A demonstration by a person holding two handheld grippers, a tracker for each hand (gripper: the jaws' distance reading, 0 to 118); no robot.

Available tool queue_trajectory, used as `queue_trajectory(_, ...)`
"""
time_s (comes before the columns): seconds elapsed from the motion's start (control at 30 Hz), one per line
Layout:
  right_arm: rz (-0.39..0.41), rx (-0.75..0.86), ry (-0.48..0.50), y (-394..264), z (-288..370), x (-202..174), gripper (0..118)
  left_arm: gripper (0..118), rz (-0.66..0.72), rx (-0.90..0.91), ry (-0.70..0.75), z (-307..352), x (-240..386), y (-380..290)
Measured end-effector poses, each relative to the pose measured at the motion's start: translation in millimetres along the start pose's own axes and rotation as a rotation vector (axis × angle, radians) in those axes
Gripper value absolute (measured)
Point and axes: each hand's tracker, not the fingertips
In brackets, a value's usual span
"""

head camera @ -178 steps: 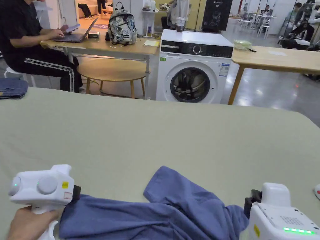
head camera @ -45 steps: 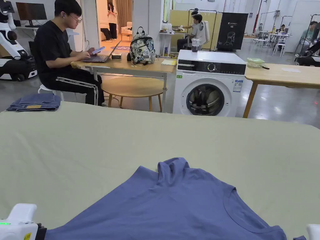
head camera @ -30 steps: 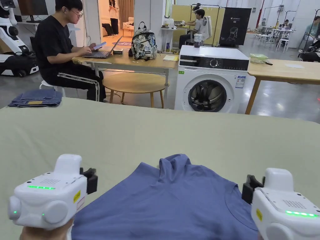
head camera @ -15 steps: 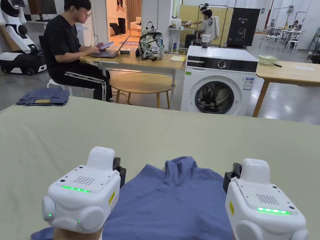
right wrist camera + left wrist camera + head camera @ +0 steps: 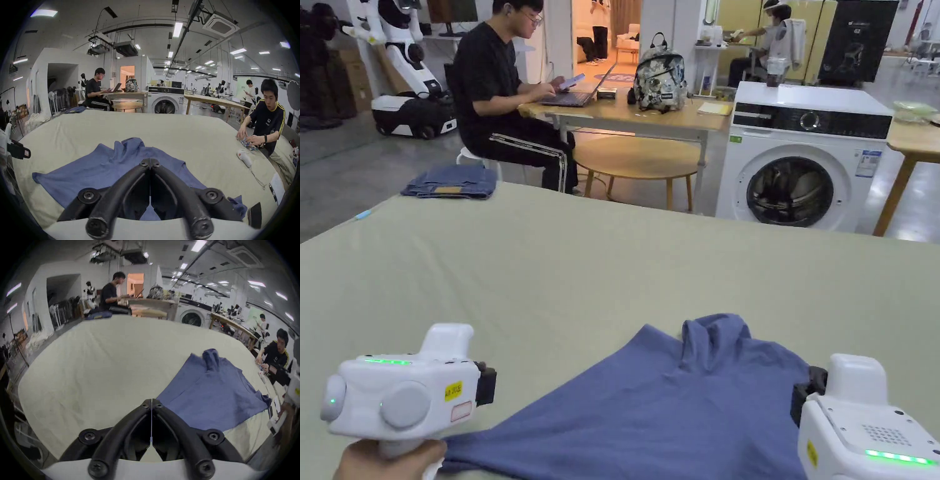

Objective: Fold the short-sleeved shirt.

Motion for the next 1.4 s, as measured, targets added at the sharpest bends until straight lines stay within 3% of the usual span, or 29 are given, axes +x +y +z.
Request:
queue_trajectory(0.2, 0.012, -0.046, 0.02, -10, -11, -7, 0, 3, 0.094, -0.138, 0.035, -18, -58, 4)
queue_trajectory(0.23, 0.015, -0.053, 0.019, -11, -13, -7, 0, 10, 0.093, -0.158, 0.034, -21, -63, 4)
queue_trajectory(0.3, 0.02, -0.064, 0.028, -15, -15, -9, 0, 55, 0.099, -0.197, 0.075, -31, -68, 4)
queue_trajectory(0.4, 0.029, -0.08, 0.033, -18, -17, -12, 0, 59, 0.128, -0.254, 0.092, -49, -77, 1)
queue_trajectory(0.57, 0.034, -0.101, 0.041, -20, -15, -17, 0, 58, 0.166, -0.337, 0.162, -80, -79, -19)
queue_trajectory(0.67, 0.041, -0.114, 0.042, -27, -26, -16, 0, 44, 0.195, -0.372, 0.177, -87, -69, -33)
queue_trajectory(0.73, 0.042, -0.121, 0.042, -28, -27, -17, 0, 40, 0.156, -0.345, 0.208, -85, -58, -35)
queue_trajectory(0.87, 0.04, -0.132, 0.045, -22, -28, -17, 0, 0, 0.097, -0.333, 0.213, -77, -31, -35)
queue_trajectory(1.17, 0.025, -0.182, 0.065, -16, -62, 2, 0, 0, 0.091, -0.295, 0.188, -67, -32, -35)
queue_trajectory(1.37, 0.036, -0.285, 0.071, 21, -141, 32, 1, 0, 0.106, -0.26, 0.163, -64, -39, -31)
queue_trajectory(1.4, 0.038, -0.316, 0.072, 28, -158, 37, 7, 0, 0.104, -0.254, 0.161, -63, -38, -30)
